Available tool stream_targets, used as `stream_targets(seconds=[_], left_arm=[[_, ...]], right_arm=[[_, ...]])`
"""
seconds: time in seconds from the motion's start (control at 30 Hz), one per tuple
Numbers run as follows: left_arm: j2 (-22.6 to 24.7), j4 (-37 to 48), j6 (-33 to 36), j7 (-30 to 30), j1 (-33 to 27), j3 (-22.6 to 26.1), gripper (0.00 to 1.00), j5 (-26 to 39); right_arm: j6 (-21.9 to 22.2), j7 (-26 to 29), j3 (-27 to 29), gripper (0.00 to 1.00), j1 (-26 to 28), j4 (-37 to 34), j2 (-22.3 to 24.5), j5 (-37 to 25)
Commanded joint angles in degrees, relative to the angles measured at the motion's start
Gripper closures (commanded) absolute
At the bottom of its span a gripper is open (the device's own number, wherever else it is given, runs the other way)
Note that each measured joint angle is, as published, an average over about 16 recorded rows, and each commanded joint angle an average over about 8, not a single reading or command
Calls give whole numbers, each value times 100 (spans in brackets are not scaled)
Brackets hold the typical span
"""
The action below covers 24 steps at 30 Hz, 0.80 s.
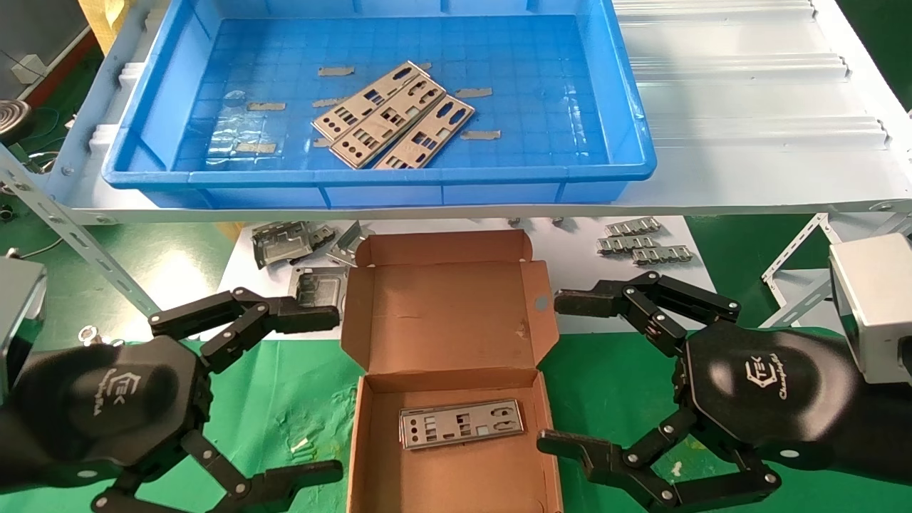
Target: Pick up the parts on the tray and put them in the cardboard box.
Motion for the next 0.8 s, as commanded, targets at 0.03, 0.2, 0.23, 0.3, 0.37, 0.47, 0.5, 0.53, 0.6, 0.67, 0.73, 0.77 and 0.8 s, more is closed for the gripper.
stream_targets(seconds=[0.03,0.2,0.23,0.3,0.37,0.47,0.5,0.53,0.6,0.67,0.73,0.77,0.8], left_arm=[[0,0,0,0,0,0,0,0],[0,0,0,0,0,0,0,0],[0,0,0,0,0,0,0,0],[0,0,0,0,0,0,0,0],[0,0,0,0,0,0,0,0],[0,0,0,0,0,0,0,0],[0,0,0,0,0,0,0,0],[0,0,0,0,0,0,0,0],[0,0,0,0,0,0,0,0],[0,0,0,0,0,0,0,0],[0,0,0,0,0,0,0,0],[0,0,0,0,0,0,0,0],[0,0,0,0,0,0,0,0]], right_arm=[[0,0,0,0,0,0,0,0],[0,0,0,0,0,0,0,0],[0,0,0,0,0,0,0,0],[0,0,0,0,0,0,0,0],[0,0,0,0,0,0,0,0],[0,0,0,0,0,0,0,0],[0,0,0,0,0,0,0,0],[0,0,0,0,0,0,0,0],[0,0,0,0,0,0,0,0],[0,0,0,0,0,0,0,0],[0,0,0,0,0,0,0,0],[0,0,0,0,0,0,0,0],[0,0,0,0,0,0,0,0]])
